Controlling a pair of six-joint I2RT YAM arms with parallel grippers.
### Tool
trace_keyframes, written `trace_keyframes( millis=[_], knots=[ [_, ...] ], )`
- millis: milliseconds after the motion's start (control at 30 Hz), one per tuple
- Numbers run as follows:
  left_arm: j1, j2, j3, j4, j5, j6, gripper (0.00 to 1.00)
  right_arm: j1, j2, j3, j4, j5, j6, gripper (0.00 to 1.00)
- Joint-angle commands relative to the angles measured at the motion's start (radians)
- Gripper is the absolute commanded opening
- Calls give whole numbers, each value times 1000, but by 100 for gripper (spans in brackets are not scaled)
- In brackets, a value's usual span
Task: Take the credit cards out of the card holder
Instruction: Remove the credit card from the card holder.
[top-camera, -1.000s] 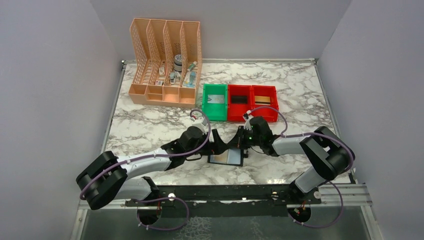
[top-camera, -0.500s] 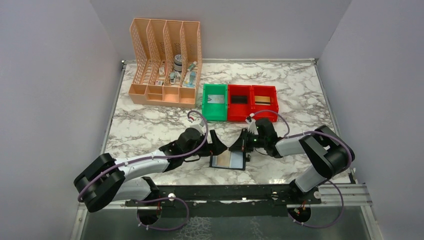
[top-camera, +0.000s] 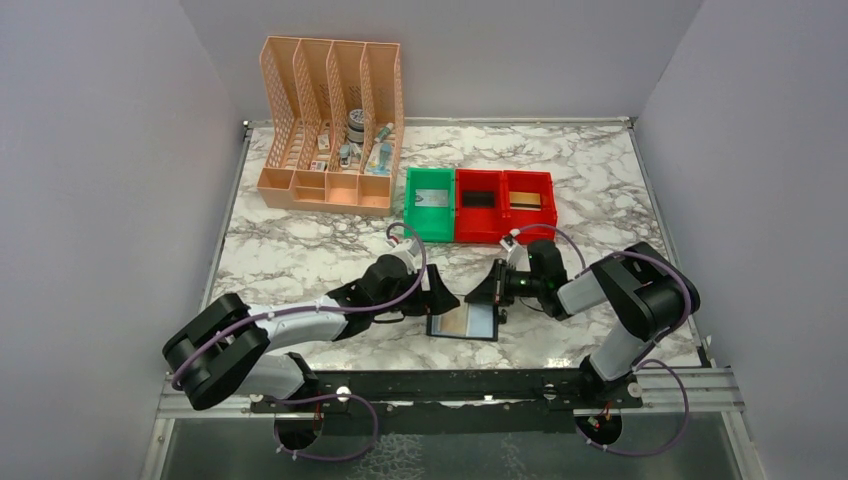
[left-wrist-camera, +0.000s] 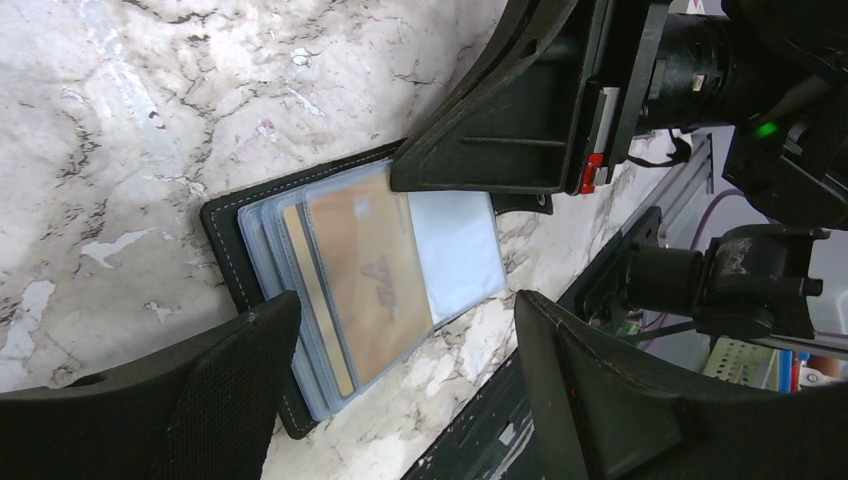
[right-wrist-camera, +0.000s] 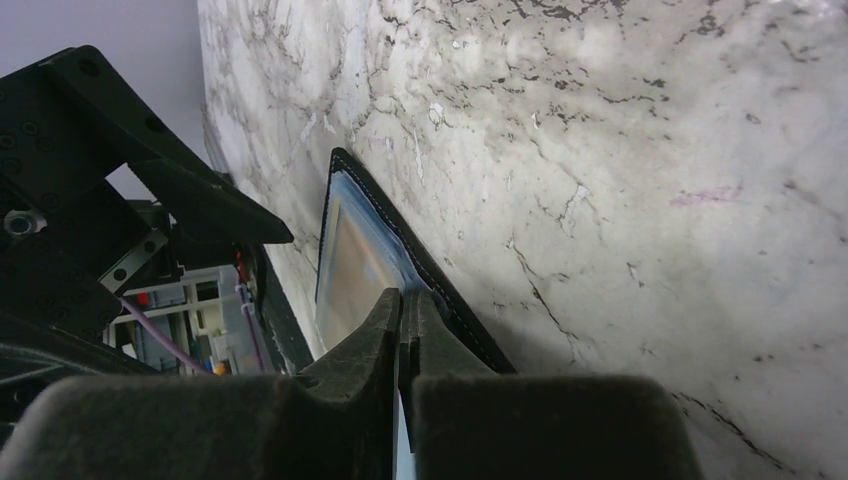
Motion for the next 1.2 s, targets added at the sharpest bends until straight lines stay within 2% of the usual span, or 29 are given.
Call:
trace_keyframes(
  millis=[0,133,367,567,733,833,933,1033,1167],
  knots=[
    [5,13,18,61,49,0,80,-19,7,-25,86,-79,-18,1],
    [5,16,20,63,43,-3,79,-18,-28,-35,128,-124,-13,1],
    [4,-34,-1,62,-6,1,79,-19,-138,2,-33,-139,-112,1],
    [5,-54,-4,62,-10,10,79,-19,-132,41,-89,-143,-123,1],
    [4,-48,4,61,7,25,79,-18,-71,60,-59,-152,-64,2],
    [4,-45,3,58,2,2,78,-18,-56,87,-120,-100,-83,13],
    [5,-68,-11,46,-31,-14,78,-15,-98,145,-336,13,-163,22],
    [4,-102,-22,-10,-95,-20,80,7,-182,147,-496,142,-206,39],
    [5,-149,4,-152,-184,-3,80,69,-283,154,-618,290,-248,37]
  ],
)
